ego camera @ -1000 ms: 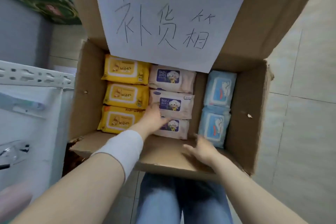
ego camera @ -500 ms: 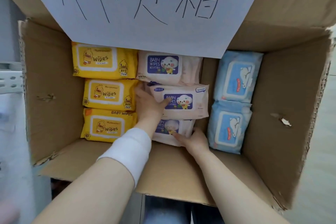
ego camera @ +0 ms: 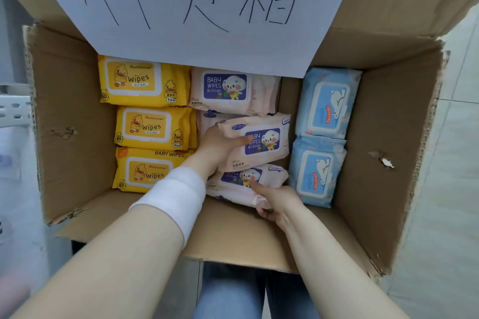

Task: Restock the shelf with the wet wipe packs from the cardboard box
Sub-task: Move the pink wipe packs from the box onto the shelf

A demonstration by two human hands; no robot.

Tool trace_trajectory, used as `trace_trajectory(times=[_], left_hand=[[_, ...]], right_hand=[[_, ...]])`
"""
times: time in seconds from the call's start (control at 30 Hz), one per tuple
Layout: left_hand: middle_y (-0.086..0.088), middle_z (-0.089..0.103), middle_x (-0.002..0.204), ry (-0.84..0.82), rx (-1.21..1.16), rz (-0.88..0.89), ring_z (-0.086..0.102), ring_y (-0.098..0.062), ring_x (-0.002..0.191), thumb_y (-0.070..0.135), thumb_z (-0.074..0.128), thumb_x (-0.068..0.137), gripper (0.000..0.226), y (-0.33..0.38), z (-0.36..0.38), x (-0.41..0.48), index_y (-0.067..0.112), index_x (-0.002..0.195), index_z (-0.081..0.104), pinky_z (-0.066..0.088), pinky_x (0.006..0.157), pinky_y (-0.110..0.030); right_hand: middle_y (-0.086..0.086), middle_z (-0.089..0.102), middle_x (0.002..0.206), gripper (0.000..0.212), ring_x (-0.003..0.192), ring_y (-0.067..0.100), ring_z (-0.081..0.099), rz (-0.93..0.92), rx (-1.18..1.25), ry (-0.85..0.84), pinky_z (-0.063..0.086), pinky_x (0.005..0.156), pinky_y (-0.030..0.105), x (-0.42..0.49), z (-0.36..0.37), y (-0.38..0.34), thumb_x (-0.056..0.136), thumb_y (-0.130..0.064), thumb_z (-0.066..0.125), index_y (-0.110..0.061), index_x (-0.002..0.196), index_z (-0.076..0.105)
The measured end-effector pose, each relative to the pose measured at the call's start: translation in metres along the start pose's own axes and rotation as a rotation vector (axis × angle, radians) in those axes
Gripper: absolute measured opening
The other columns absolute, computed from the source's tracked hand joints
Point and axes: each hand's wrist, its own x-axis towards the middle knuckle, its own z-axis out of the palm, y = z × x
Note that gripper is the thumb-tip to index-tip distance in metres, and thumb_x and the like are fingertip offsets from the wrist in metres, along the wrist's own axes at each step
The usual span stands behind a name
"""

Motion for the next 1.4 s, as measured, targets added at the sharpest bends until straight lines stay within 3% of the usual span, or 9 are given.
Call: trace_trajectory(times=[0.13, 0.3, 0.43, 0.5, 0.7, 0.8, 0.93, 1.07, 1.4], left_hand=[[-0.01, 0.062, 0.123, 0.043, -0.075, 0.039, 0.06, -0.027, 0.111, 0.024, 0.074, 0.076, 0.052, 0.003, -0.011, -0.035, 0.009, 0.122, 0.054, 0.049, 0.096, -0.045], [-0.005, 0.061, 0.11, 0.145, -0.266, 0.105, 0.061, -0.02, 0.101, 0.017, 0.073, 0.078, 0.05, 0.009, -0.059, -0.101, 0.01, 0.123, 0.052, 0.051, 0.072, -0.024], [-0.009, 0.063, 0.107, 0.227, -0.436, 0.222, 0.06, -0.015, 0.087, 0.013, 0.071, 0.08, 0.035, 0.006, -0.115, -0.176, 0.008, 0.112, 0.059, 0.052, 0.076, -0.022], [-0.013, 0.067, 0.106, 0.259, -0.559, 0.26, 0.064, -0.018, 0.083, 0.017, 0.073, 0.078, 0.036, -0.001, -0.139, -0.219, 0.006, 0.11, 0.062, 0.055, 0.081, -0.034], [0.009, 0.075, 0.076, 0.486, -0.849, 0.46, 0.071, -0.01, 0.076, 0.013, 0.068, 0.082, 0.01, -0.037, -0.191, -0.368, 0.018, 0.09, 0.067, 0.058, 0.069, -0.03], [0.012, 0.074, 0.077, 0.615, -0.933, 0.524, 0.071, -0.011, 0.08, 0.019, 0.067, 0.083, 0.005, -0.059, -0.218, -0.446, 0.023, 0.086, 0.067, 0.058, 0.071, -0.031], [0.018, 0.072, 0.068, 0.816, -1.04, 0.617, 0.07, -0.005, 0.072, 0.018, 0.066, 0.083, 0.005, -0.096, -0.256, -0.546, 0.023, 0.083, 0.066, 0.057, 0.061, -0.025], [0.017, 0.072, 0.067, 1.019, -1.113, 0.698, 0.069, 0.001, 0.068, 0.023, 0.07, 0.075, 0.008, -0.153, -0.294, -0.632, 0.023, 0.068, 0.074, 0.054, 0.058, -0.017], [0.015, 0.071, 0.062, 1.477, -1.274, 0.619, 0.067, 0.001, 0.059, 0.006, 0.061, 0.086, 0.014, -0.376, -0.375, -0.759, 0.02, 0.083, 0.061, 0.053, 0.05, -0.017]], right_hand=[[0.004, 0.06, 0.081, 0.036, 0.065, 0.014, 0.054, -0.055, 0.032, 0.047, 0.044, 0.047, 0.022, -0.032, -0.037, 0.011, 0.076, -0.021, 0.076, -0.01, 0.104, 0.056], [0.002, 0.067, 0.085, 0.037, 0.071, 0.012, 0.061, -0.173, 0.029, 0.029, 0.045, 0.054, 0.021, -0.096, -0.072, 0.019, 0.075, -0.024, 0.076, -0.009, 0.106, 0.063], [0.008, 0.073, 0.099, 0.078, 0.091, 0.021, 0.069, -0.292, -0.032, -0.062, 0.053, 0.086, 0.034, -0.158, -0.087, 0.025, 0.041, -0.038, 0.092, -0.004, 0.106, 0.067], [0.01, 0.072, 0.105, 0.073, 0.098, 0.023, 0.068, -0.376, -0.098, -0.129, 0.051, 0.093, 0.037, -0.189, -0.087, 0.029, 0.045, -0.035, 0.088, -0.006, 0.108, 0.066], [0.002, 0.071, 0.1, 0.023, 0.091, 0.017, 0.069, -0.701, -0.318, -0.242, 0.057, 0.083, 0.035, -0.284, -0.063, 0.056, 0.078, -0.022, 0.072, -0.016, 0.099, 0.064], [-0.002, 0.073, 0.087, 0.031, 0.074, 0.009, 0.072, -0.84, -0.443, -0.323, 0.059, 0.069, 0.026, -0.342, -0.04, 0.073, 0.073, -0.026, 0.076, -0.014, 0.098, 0.064], [0.004, 0.075, 0.094, 0.082, 0.084, 0.018, 0.072, -0.973, -0.634, -0.457, 0.058, 0.074, 0.032, -0.419, 0.004, 0.104, 0.03, -0.055, 0.087, -0.014, 0.098, 0.067], [0.01, 0.074, 0.096, 0.087, 0.086, 0.029, 0.069, -1.069, -0.753, -0.619, 0.054, 0.083, 0.044, -0.48, 0.062, 0.14, 0.025, -0.054, 0.09, -0.012, 0.098, 0.069], [0.001, 0.075, 0.091, 0.103, 0.087, 0.018, 0.07, -1.063, -0.989, -0.965, 0.059, 0.064, 0.026, -0.56, 0.256, 0.306, 0.01, -0.053, 0.09, -0.013, 0.102, 0.062]])
